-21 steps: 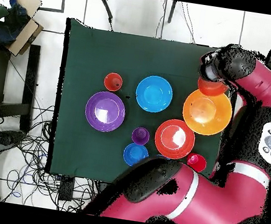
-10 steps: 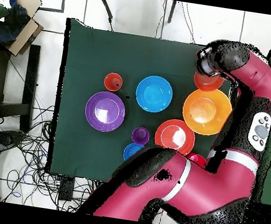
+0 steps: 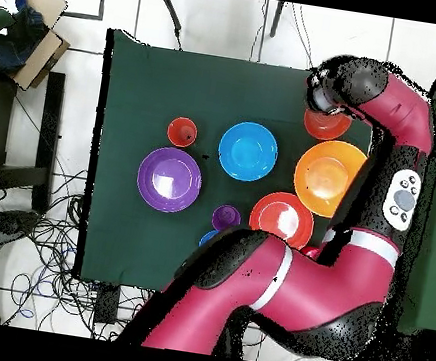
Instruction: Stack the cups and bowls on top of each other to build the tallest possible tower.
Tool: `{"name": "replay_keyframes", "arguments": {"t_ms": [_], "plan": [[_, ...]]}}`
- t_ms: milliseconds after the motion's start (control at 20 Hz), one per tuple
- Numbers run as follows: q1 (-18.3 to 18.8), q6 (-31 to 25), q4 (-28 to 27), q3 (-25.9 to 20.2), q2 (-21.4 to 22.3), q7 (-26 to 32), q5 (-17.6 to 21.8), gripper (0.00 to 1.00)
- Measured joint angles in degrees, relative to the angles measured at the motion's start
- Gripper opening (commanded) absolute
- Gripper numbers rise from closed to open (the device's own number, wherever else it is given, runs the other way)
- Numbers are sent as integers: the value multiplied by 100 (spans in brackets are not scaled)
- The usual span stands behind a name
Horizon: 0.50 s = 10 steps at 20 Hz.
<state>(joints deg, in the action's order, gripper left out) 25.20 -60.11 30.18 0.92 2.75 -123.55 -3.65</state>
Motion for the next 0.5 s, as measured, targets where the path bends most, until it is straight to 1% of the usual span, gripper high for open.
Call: {"name": "replay_keyframes", "arguments": {"t_ms": [400, 500], "plan": [[-183, -160, -457, -22, -319, 0, -26, 0], [-200, -170, -495, -21, -350, 0, -34, 0]]}}
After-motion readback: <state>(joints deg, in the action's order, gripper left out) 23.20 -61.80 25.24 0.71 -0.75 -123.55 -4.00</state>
